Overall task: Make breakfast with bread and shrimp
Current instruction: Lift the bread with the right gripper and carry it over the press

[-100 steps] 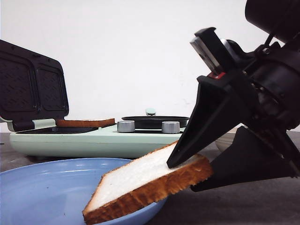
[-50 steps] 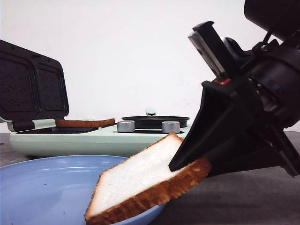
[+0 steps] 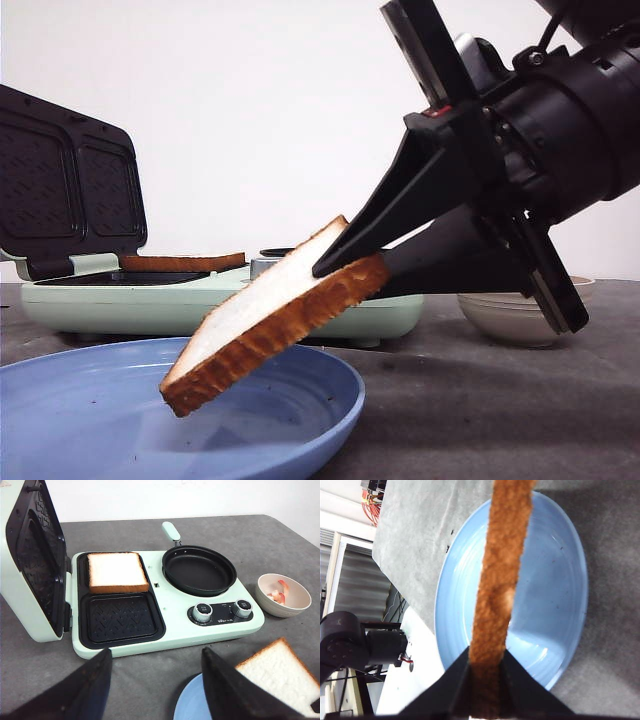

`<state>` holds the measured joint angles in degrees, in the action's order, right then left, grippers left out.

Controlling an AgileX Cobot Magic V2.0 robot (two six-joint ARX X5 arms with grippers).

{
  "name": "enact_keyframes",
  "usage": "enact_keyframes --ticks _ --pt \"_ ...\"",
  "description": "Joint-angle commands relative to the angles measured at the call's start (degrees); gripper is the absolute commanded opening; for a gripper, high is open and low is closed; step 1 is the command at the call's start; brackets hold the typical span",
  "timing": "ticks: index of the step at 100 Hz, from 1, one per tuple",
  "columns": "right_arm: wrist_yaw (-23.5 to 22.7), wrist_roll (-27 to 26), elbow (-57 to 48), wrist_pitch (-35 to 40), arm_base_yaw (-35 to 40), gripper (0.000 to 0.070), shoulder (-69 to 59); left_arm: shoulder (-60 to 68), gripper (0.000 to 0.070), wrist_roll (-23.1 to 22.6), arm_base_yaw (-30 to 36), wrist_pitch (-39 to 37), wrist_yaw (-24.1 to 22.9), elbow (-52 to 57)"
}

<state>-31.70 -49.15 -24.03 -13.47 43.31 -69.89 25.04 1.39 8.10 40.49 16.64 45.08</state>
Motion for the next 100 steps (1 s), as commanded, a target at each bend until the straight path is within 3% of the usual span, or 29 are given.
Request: enact_keyframes --ticks 1,45,100 --pt "0.3 -1.4 -1.6 -1.3 0.5 0.0006 -0.5 0.0 0.0289 -0.7 0.0 -0.7 -0.1 0.3" --pt "2.7 -1.1 -12.9 -2.0 0.5 0.0006 -5.0 0.0 0.0289 -0.7 0.0 -1.5 -0.1 0.3" --pt "3.8 0.1 -41.8 -1.9 0.5 0.0006 -32.9 0.0 0.0289 -0.3 0.0 -1.5 -0.1 0.3"
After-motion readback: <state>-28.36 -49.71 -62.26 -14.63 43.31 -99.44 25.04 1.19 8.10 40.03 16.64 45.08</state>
